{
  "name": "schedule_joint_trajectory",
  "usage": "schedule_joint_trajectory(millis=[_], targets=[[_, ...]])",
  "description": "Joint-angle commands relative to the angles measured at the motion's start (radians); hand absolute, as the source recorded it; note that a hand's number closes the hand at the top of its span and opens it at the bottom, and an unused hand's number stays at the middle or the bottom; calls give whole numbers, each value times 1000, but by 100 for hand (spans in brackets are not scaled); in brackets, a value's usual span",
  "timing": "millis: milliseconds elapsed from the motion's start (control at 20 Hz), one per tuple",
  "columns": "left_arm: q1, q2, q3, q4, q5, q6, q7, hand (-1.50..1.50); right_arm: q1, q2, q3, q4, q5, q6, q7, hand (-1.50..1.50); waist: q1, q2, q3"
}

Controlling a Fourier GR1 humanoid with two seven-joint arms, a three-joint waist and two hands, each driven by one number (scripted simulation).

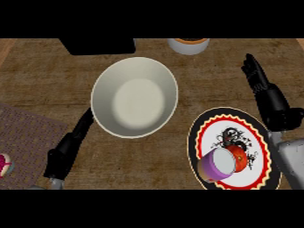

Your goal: Pick the tomato from the plate and place it in the bowl

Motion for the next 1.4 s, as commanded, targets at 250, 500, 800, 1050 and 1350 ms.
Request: schedule_joint_trajectory(millis=[250,500,800,1050,1350], targets=[[-73,-70,96,-110,180,-48,83,0,438,-53,-127,-284,-109,41,-230,150,-64,-20,-34],[-72,-100,63,-125,196,-51,137,0,667,120,-169,-281,-39,-226,-305,-150,-44,-14,-35],[-106,-99,76,-130,216,-76,179,0,815,-26,-52,-504,182,-201,-313,-150,-10,-7,-37],[-75,-102,65,-140,200,-72,150,0,952,-161,-70,-634,398,-308,-10,-150,-14,-5,-43],[-82,-85,75,-133,214,-110,167,0,968,-297,-61,-858,490,-173,438,-150,19,1,-41]])
